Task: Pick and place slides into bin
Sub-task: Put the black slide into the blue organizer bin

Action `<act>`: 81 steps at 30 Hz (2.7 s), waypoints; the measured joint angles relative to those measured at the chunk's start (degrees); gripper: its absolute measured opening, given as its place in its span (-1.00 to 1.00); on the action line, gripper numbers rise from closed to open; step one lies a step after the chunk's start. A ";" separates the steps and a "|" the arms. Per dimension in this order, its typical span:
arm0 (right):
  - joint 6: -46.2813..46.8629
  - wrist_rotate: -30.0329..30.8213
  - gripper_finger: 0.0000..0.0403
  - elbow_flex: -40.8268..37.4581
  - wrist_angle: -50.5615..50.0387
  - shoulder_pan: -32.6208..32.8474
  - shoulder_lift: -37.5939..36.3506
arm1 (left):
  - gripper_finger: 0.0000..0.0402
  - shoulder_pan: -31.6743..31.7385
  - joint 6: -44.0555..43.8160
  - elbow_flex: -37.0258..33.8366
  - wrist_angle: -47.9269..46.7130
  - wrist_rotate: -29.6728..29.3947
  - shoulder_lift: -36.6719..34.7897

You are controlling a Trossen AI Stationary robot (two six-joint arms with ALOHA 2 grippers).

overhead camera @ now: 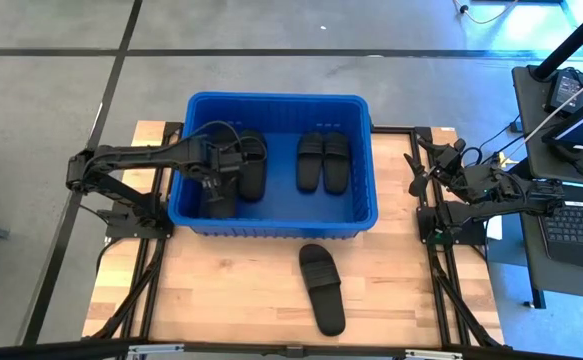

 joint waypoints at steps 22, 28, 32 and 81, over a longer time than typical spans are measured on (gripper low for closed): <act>0.02 0.00 0.27 0.00 0.00 0.02 0.00 | -0.03 2.25 -0.30 0.28 13.80 20.73 0.65; 0.02 0.00 0.27 0.00 -0.02 0.02 0.00 | -0.03 2.27 -0.61 -2.97 17.42 20.73 0.61; 0.00 0.00 0.27 0.00 -0.02 0.01 0.00 | -0.03 2.25 -1.53 -2.55 24.79 17.66 0.36; 0.21 -0.46 0.27 0.00 0.00 0.02 0.00 | -0.03 -47.18 -6.73 15.76 78.31 -16.52 33.88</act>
